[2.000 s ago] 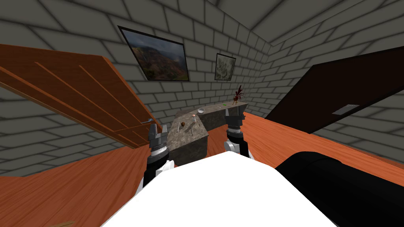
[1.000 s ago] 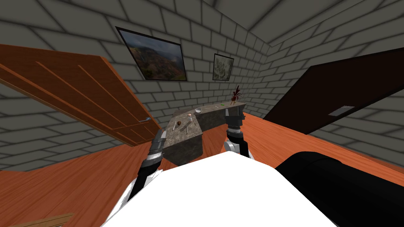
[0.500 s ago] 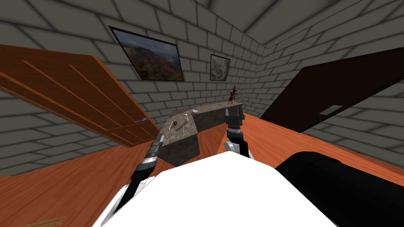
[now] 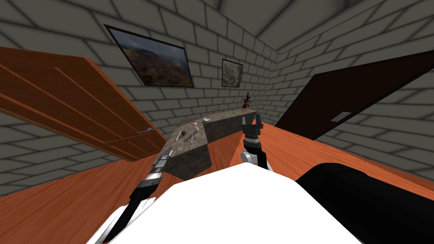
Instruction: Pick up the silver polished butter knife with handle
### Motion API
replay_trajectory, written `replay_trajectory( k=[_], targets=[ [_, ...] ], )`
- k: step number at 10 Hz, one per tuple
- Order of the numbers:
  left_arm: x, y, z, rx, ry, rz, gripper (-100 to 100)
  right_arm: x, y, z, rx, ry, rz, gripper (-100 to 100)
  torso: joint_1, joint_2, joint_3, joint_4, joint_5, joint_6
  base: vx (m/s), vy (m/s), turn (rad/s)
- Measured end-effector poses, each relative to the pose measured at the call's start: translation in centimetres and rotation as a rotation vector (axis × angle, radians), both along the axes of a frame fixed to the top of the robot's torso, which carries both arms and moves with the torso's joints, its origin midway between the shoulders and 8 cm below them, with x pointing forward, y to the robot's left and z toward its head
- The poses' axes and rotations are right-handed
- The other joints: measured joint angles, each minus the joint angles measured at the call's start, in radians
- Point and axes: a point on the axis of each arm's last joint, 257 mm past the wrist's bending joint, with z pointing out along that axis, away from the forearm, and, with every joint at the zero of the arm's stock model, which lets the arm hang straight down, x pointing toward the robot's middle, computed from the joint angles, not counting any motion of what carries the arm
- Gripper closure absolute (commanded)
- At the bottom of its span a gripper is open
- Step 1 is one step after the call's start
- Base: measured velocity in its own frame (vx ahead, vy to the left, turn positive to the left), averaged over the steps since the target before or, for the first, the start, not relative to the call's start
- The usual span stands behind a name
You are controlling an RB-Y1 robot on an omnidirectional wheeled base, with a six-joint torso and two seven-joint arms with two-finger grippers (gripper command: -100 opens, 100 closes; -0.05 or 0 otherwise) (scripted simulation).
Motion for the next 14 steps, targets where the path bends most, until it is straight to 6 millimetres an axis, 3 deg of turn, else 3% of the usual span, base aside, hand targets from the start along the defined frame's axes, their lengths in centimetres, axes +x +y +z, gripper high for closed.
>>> replay_trajectory(
  k=[5, 10, 14],
  targets=[
    [-0.4, 4.2, -3.4, 0.073, 0.112, 0.03, -100, 0.0, 0.0, 0.0, 0.0, 0.0, 0.0, 0, 0.003, -0.002, -0.001, 0.0, 0.001, 0.0, -0.005, -0.077, -0.06],
    [-1.2, 10.6, -7.0, 0.161, 0.268, 0.085, -100, 0.0, 0.0, 0.0, 0.0, 0.0, 0.0, 0, 0.001, -0.003, -0.002, -0.001, 0.0, 0.0, 0.003, -0.111, -0.122],
    [-2.9, 15.8, -9.2, 0.226, 0.385, 0.134, -100, 0.0, 0.0, 0.0, 0.0, 0.0, 0.0, 0, 0.004, -0.003, -0.002, -0.001, 0.001, 0.0, 0.019, -0.076, -0.124]
  ],
)
